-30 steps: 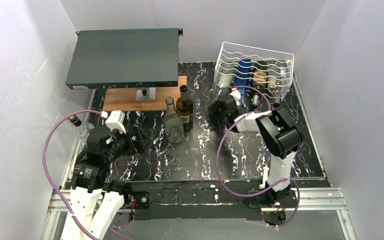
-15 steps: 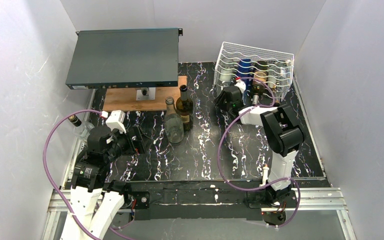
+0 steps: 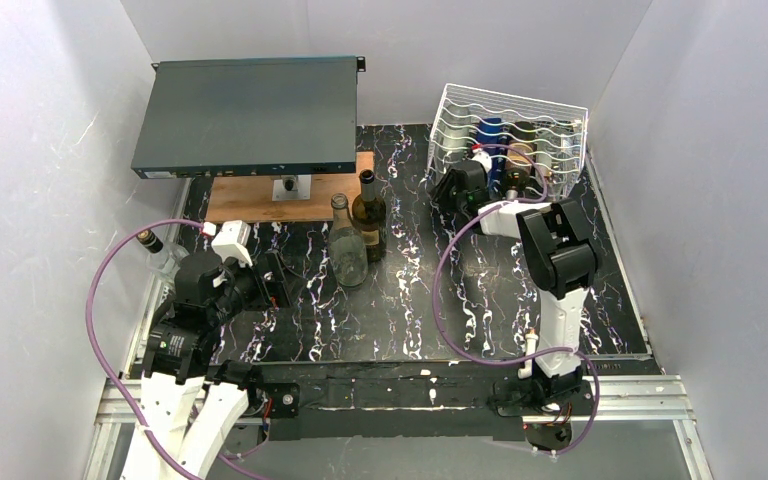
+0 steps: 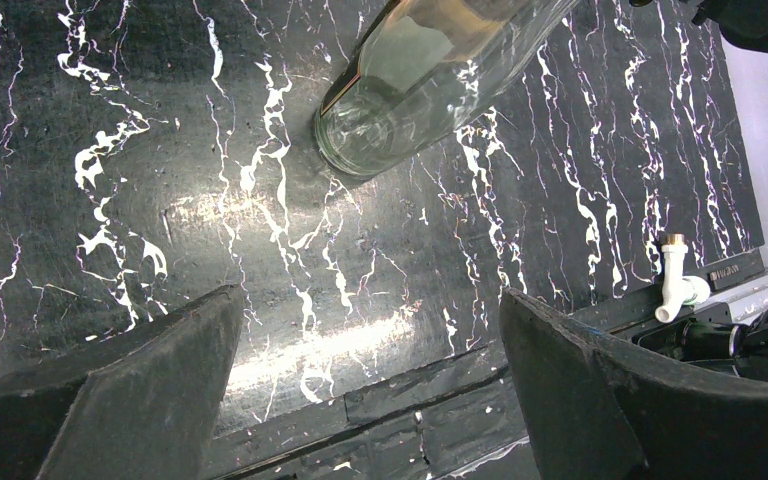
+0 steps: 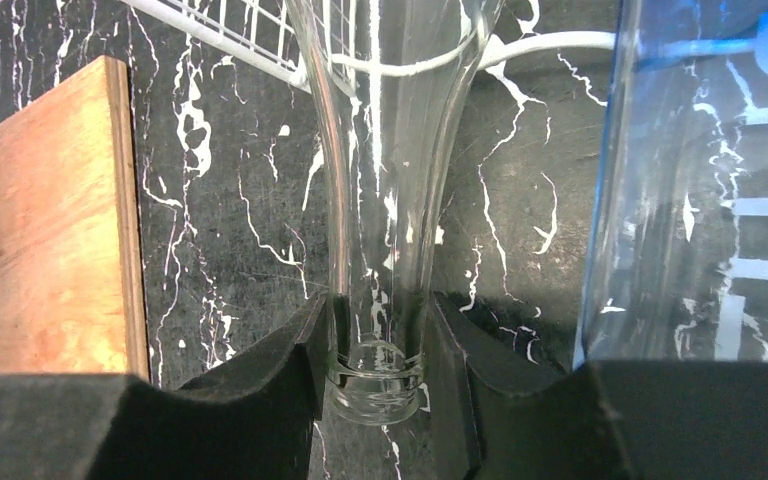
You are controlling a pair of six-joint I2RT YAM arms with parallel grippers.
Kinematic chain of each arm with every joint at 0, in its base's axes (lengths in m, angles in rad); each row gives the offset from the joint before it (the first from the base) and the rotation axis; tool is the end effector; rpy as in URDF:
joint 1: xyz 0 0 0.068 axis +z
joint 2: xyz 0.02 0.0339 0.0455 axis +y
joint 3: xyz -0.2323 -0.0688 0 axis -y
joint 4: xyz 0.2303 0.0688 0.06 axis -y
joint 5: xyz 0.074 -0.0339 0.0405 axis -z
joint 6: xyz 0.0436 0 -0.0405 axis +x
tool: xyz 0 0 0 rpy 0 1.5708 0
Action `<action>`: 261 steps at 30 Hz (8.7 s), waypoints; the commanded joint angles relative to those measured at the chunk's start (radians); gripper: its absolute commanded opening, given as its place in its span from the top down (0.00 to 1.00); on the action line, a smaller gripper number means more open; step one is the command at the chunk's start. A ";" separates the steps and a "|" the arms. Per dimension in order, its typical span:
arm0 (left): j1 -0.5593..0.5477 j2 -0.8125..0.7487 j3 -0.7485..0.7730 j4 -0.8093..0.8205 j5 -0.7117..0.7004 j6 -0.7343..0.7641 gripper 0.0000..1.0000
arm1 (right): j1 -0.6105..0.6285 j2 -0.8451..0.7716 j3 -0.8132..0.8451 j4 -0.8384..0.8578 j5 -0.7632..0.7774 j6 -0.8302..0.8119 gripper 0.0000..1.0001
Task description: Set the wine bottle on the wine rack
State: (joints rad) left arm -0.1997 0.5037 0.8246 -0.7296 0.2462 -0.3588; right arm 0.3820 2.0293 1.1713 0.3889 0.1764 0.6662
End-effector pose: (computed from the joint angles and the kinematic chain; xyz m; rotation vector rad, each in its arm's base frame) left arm 0.1183 -0.0348 0.3090 0.0031 2.0169 -0.6030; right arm 0.3955 0.1506 0.1340 0.4030 2.0260 0.4761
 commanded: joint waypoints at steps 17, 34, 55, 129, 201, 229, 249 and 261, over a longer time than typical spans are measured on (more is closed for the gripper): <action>-0.003 0.017 -0.001 0.003 0.012 0.011 0.01 | -0.011 -0.132 -0.079 0.022 -0.073 -0.070 0.25; -0.001 -0.007 -0.002 0.007 0.025 0.014 0.01 | -0.011 -0.759 -0.404 -0.231 -0.397 -0.210 0.02; -0.003 -0.056 -0.007 0.007 0.010 0.009 0.01 | 0.404 -0.702 -0.075 -0.318 -0.182 -0.193 0.09; -0.001 -0.030 -0.004 0.007 0.018 0.013 0.01 | 0.446 -0.920 -0.532 0.116 0.480 -0.361 0.99; -0.002 -0.019 -0.007 0.010 0.024 0.012 0.01 | 0.446 -0.575 -0.575 -0.180 0.343 -0.321 0.33; -0.002 -0.005 -0.005 0.010 0.029 0.014 0.01 | 0.379 -0.504 -0.555 -0.054 0.126 -0.213 0.99; -0.002 -0.024 -0.007 0.010 0.022 0.012 0.01 | 0.202 -0.755 -0.681 0.461 -0.372 0.490 0.99; -0.002 -0.022 -0.005 0.010 0.026 0.012 0.01 | 0.016 -0.891 -0.412 0.216 -0.419 0.455 0.99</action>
State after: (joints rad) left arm -0.1997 0.4862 0.8246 -0.7258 0.2668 -0.3584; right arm 0.4908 1.1496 0.6235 0.4786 -0.2165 1.1309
